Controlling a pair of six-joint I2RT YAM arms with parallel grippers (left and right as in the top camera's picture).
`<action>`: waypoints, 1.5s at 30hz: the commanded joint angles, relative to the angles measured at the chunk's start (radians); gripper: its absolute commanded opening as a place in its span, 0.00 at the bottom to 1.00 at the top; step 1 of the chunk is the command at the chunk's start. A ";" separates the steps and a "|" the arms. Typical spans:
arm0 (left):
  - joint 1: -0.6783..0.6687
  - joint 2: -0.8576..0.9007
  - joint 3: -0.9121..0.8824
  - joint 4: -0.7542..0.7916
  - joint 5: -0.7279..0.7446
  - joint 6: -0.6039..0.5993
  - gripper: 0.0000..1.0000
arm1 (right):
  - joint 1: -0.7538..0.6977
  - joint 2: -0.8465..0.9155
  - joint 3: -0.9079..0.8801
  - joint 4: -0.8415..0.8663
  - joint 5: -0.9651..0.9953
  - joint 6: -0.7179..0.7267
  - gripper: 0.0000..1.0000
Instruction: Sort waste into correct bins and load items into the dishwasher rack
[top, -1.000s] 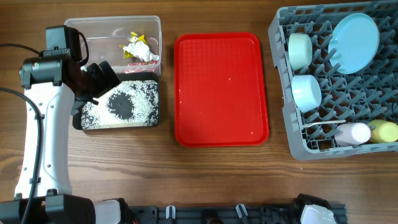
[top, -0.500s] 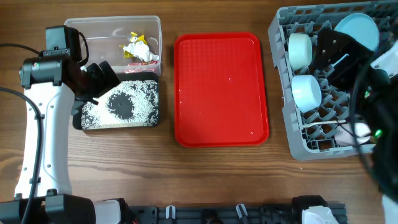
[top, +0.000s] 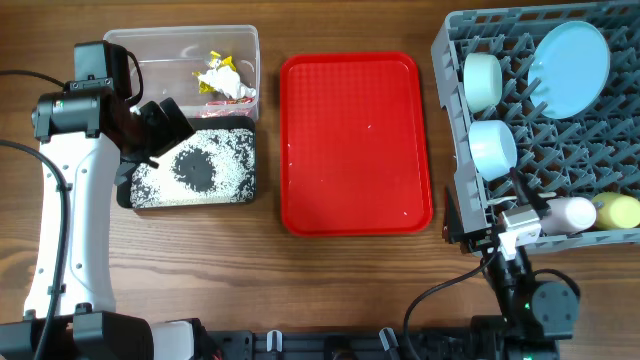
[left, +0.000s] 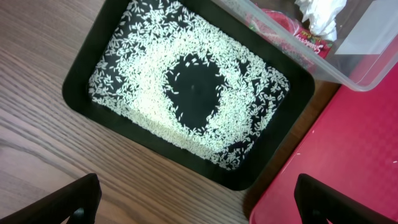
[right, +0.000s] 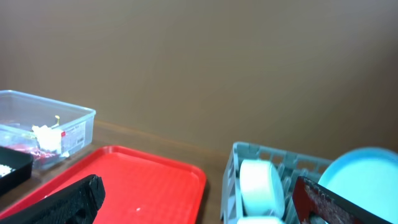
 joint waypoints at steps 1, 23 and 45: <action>0.005 0.003 0.001 0.003 0.005 -0.002 1.00 | -0.019 -0.028 -0.067 0.009 0.011 0.137 1.00; -0.018 -0.041 -0.017 0.091 0.016 0.024 1.00 | -0.019 -0.027 -0.143 0.014 -0.002 0.140 1.00; -0.164 -1.368 -1.258 1.050 0.011 0.164 1.00 | -0.019 -0.027 -0.143 0.014 -0.002 0.140 1.00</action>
